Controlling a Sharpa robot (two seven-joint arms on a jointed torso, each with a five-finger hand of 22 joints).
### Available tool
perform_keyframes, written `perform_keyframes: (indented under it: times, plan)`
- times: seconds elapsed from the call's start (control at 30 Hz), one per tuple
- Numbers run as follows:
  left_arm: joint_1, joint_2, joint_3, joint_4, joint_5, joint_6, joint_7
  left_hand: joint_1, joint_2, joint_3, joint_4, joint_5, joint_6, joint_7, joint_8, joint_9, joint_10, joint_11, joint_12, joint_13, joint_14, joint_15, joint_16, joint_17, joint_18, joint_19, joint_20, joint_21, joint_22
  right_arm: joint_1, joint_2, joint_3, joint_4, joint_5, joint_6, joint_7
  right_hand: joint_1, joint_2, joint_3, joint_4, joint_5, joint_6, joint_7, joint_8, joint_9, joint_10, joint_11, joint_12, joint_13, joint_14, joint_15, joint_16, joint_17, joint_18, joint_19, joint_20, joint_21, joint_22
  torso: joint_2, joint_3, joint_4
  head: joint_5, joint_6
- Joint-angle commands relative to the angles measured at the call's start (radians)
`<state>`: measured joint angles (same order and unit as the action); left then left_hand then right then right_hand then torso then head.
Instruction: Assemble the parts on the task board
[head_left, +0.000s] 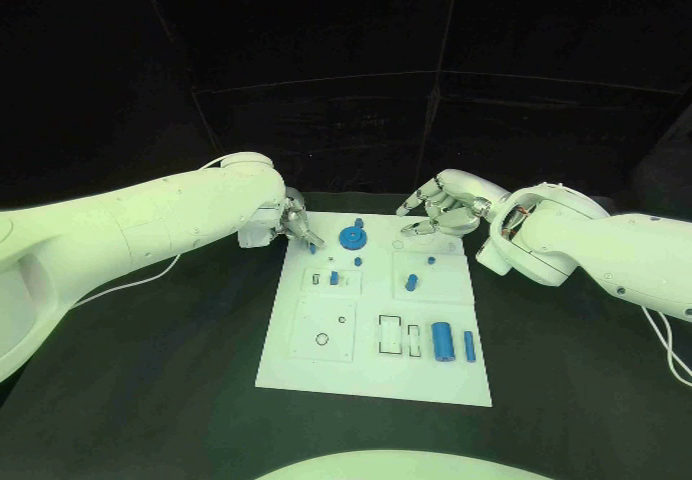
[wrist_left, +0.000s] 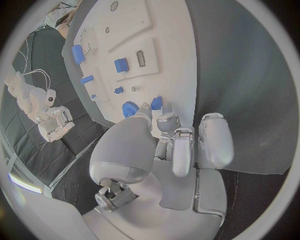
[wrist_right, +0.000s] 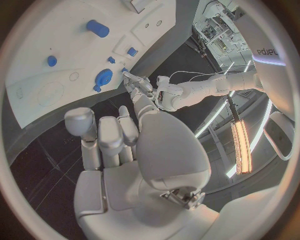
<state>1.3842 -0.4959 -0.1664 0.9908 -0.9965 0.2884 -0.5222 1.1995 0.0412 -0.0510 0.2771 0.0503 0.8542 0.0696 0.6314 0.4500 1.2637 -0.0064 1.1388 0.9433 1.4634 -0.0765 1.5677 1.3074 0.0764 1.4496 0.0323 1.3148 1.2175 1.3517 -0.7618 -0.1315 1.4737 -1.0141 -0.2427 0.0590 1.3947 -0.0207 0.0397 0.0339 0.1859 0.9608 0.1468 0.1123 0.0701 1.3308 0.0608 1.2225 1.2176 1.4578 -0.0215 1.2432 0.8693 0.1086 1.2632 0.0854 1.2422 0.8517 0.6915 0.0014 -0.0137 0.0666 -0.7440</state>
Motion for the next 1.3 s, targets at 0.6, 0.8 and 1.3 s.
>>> perform_keyframes:
  times: [0.6,0.8,1.3]
  plan:
    - [0.0,0.0,0.001,0.012,0.002,-0.016,0.051,0.216,0.095,0.117,-0.137,0.0,0.026,-0.021,0.0,-0.012,0.01,-0.018,0.003,-0.002,0.107,-0.005,0.003,0.263,0.0,0.002,-0.003,0.002,0.003,0.002,0.004,0.001,-0.001,-0.002,0.001,0.007,-0.005,0.005,-0.004,0.0,0.005,-0.006,0.002,-0.002,-0.001,-0.002,-0.003,0.001,0.0,0.0,-0.002,-0.006,-0.001,0.02,0.003,-0.002,-0.004,-0.001,0.0,-0.0001,0.0002,-0.002,-0.006]
    - [0.0,-0.01,0.001,0.02,0.023,-0.041,0.059,0.231,0.093,0.164,-0.158,-0.001,0.021,-0.02,0.01,-0.004,0.01,-0.017,-0.001,-0.005,0.107,-0.006,0.003,0.263,-0.001,0.001,-0.006,0.001,0.004,0.002,0.003,0.001,-0.002,-0.002,0.002,0.007,-0.005,0.005,-0.004,0.0,0.006,-0.006,0.002,-0.002,-0.001,-0.002,-0.003,0.001,0.0,0.0,-0.002,-0.007,-0.001,0.02,0.003,-0.002,-0.004,-0.001,0.0,-0.0001,0.001,-0.003,-0.005]
    - [0.002,-0.138,0.001,0.202,0.11,-0.17,0.03,0.19,0.063,0.24,-0.152,-0.001,0.014,-0.023,0.036,0.015,0.015,-0.019,-0.004,-0.01,0.107,-0.007,0.003,0.263,-0.001,0.002,-0.008,-0.001,0.005,0.002,0.0,0.001,-0.004,-0.002,0.003,0.005,-0.005,0.005,-0.004,0.0,0.007,-0.006,0.002,-0.002,-0.001,-0.002,-0.003,0.001,0.0,0.0,-0.002,-0.007,-0.002,0.02,0.003,-0.002,-0.004,-0.001,0.0,-0.0009,0.0023,-0.001,-0.006]
